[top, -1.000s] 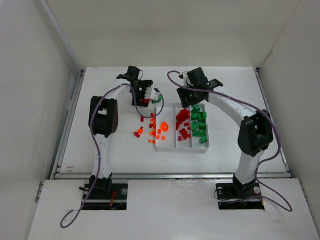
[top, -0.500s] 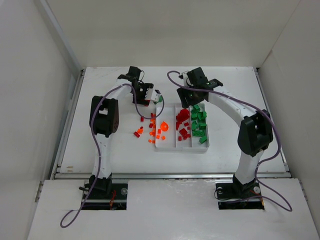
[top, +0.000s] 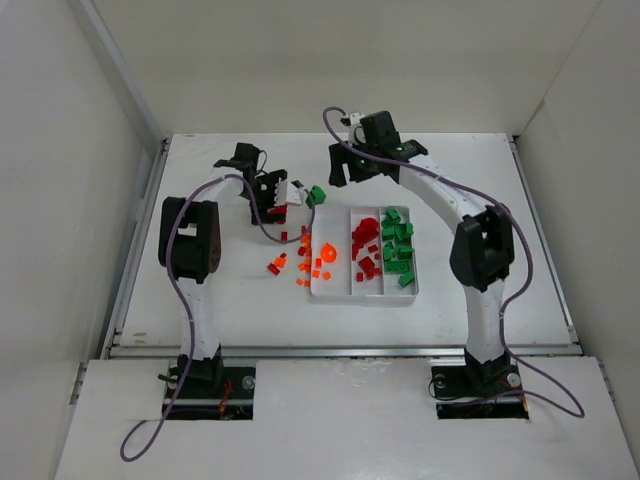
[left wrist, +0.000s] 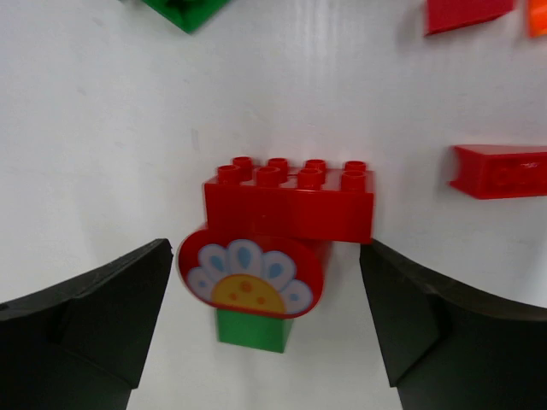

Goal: Sort the legos into containers by color

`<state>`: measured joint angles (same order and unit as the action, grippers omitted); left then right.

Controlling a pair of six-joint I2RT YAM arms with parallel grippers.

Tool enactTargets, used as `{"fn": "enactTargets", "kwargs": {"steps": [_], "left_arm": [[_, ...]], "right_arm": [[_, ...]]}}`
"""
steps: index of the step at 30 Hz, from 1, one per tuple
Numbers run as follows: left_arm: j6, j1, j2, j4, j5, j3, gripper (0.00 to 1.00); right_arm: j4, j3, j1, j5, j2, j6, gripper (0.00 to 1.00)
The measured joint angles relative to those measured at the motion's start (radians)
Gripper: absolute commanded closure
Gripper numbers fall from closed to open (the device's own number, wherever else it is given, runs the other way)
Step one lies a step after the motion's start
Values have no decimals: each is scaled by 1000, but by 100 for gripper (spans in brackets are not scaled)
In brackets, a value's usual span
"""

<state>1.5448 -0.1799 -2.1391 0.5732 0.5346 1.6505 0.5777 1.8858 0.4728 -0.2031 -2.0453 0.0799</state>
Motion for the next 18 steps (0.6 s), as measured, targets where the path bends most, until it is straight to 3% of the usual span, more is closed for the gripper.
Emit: {"fn": "enactTargets", "kwargs": {"steps": [1,3,11,18], "left_arm": [[-26,6,16,-8,1,-28,0],[-93,14,47,-32,13,-87,0],[-339,22,100,-131,21,-172,0],[-575,31,158,-263,-93,-173,0]], "right_arm": [[-14,47,0,-15,-43,16,9],[-42,114,0,-41,-122,37,0],[-64,280,3,-110,-370,87,0],[-77,367,39,-94,-480,122,0]]}}
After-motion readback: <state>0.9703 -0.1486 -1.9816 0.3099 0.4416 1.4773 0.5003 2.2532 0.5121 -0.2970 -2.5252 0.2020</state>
